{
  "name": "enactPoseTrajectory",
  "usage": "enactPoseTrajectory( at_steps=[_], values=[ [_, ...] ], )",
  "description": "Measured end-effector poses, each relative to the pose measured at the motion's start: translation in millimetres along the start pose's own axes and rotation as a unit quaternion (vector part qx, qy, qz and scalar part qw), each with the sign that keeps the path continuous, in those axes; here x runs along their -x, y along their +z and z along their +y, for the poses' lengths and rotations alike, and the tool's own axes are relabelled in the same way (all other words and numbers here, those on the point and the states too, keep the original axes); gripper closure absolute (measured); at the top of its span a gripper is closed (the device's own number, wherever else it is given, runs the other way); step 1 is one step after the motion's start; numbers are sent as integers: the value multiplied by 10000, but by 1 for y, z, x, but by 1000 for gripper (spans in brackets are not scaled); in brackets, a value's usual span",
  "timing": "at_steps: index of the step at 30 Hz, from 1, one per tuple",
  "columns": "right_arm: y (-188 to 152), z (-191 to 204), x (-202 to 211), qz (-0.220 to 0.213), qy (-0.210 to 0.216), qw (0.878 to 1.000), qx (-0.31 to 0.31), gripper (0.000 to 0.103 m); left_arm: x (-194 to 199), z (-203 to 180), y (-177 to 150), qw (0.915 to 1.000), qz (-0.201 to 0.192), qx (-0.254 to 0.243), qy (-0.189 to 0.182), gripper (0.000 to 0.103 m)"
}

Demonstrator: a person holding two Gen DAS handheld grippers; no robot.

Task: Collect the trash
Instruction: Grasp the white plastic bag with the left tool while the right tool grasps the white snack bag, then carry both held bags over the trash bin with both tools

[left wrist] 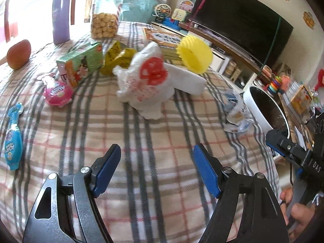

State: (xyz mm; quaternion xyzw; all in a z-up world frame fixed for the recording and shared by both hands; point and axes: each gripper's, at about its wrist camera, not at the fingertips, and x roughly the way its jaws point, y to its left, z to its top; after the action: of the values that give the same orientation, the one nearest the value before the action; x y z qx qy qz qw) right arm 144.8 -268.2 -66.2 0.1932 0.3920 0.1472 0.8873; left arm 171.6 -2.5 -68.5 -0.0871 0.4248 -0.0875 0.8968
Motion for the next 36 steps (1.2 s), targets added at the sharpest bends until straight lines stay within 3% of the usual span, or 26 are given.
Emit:
enactPoseTrajectory(
  at_steps=[9, 20, 22, 24, 26, 27, 36],
  values=[
    [7, 13, -19, 81, 42, 9999, 97, 16, -10, 9, 12, 9999, 51, 109, 45, 24],
    [25, 13, -48, 131, 24, 9999, 95, 16, -36, 12, 52, 9996, -108, 109, 252, 20],
    [26, 12, -54, 179, 6, 9998, 98, 18, -42, 14, 56, 9995, -141, 101, 251, 29],
    [25, 13, -56, 206, -16, 9996, 169, 31, -49, 17, 57, 9999, -14, 118, 108, 69],
    [23, 15, -59, 275, -50, 9993, 234, 57, -49, 19, 55, 9999, -19, 113, 5, 74],
    [21, 15, -59, 303, -39, 9992, 248, 59, -47, 18, 53, 10000, -39, 86, -3, 82],
    [11, 15, -36, 189, 120, 9995, 240, 62, -25, 12, 30, 9997, -69, -9, -235, 89]
  ],
)
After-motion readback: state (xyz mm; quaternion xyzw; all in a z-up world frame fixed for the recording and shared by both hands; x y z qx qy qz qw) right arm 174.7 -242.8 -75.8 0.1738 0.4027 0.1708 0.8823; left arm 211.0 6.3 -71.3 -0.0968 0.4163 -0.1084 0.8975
